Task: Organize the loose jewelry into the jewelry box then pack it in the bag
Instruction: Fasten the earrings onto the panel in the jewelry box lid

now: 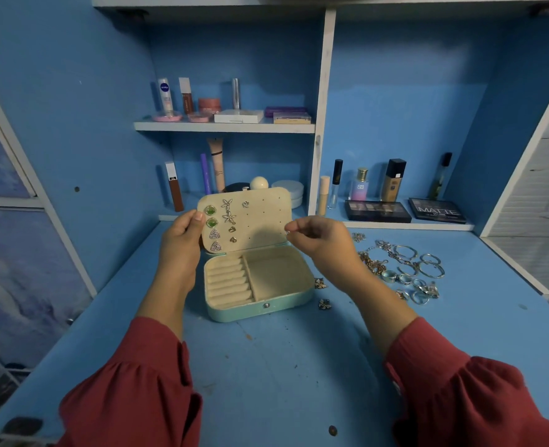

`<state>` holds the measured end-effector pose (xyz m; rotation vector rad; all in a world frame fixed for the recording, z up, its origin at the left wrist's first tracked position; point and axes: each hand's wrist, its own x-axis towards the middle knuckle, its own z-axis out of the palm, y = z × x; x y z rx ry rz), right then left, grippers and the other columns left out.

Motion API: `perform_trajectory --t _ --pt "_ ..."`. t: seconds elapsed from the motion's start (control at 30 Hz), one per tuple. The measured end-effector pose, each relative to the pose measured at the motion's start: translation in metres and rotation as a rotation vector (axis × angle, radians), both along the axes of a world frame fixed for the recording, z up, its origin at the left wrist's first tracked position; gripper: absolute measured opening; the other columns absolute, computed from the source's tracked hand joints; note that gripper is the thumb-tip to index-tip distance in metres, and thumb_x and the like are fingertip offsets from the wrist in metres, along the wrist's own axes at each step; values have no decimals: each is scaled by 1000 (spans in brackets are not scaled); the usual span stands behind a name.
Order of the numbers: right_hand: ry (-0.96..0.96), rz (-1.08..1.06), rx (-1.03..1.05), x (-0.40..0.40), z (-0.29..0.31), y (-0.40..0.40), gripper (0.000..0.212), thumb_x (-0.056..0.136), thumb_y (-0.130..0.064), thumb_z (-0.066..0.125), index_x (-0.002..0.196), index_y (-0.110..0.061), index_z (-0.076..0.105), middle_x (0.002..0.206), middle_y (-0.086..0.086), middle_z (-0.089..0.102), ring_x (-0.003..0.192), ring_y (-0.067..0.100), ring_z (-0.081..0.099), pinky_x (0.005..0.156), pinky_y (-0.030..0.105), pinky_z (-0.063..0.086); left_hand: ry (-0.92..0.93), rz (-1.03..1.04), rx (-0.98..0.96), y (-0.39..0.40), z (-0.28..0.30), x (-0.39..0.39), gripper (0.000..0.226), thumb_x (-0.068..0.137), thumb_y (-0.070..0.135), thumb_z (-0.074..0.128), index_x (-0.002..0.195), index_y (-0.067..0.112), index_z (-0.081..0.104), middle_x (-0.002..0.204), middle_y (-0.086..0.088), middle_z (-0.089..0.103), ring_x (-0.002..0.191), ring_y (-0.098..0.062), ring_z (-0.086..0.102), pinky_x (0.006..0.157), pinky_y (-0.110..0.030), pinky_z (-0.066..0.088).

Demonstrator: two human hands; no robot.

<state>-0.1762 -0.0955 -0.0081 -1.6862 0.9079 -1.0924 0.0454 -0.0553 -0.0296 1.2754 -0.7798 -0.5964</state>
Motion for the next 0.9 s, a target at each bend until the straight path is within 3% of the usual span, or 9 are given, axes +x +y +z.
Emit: perform_trajectory --t 0.17,0.3,0.47,0.63,0.9 --pt "-266 0 114 23 6 -2 13 87 -5 66 85 -17 69 76 -4 66 62 -1 56 54 15 42 13 -30 -11 0 0 1 18 100 24 49 99 26 67 101 -3 73 98 -23 68 92 -44 53" --pt "-359 8 140 33 7 -2 15 85 -3 68 89 -16 62 71 -1 60 58 0 56 53 14 43 8 -100 -7 2 -2 1 20 99 24 49 108 17 66 105 -6 72 100 -24 68 95 -46 51" --pt "-345 -12 71 34 5 -1 28 84 -1 68 91 -16 46 68 -1 62 59 3 58 55 13 44 -2 -147 -12 4 -1 -2 20 100 23 48 107 18 65 106 -7 71 101 -23 67 95 -42 51" --pt "-344 -59 34 34 4 -5 35 84 0 68 87 -18 38 69 0 64 56 8 54 59 20 46 5 -164 -20 5 -2 -1 22 100 23 47 111 16 65 108 -7 71 103 -23 67 96 -42 51" --pt "-209 -104 -102 34 4 -4 34 87 -5 67 85 -25 40 83 2 68 64 -10 56 62 9 45 36 -177 -40 6 -4 -1 25 99 22 49 117 13 63 111 -8 70 106 -24 66 99 -43 49"
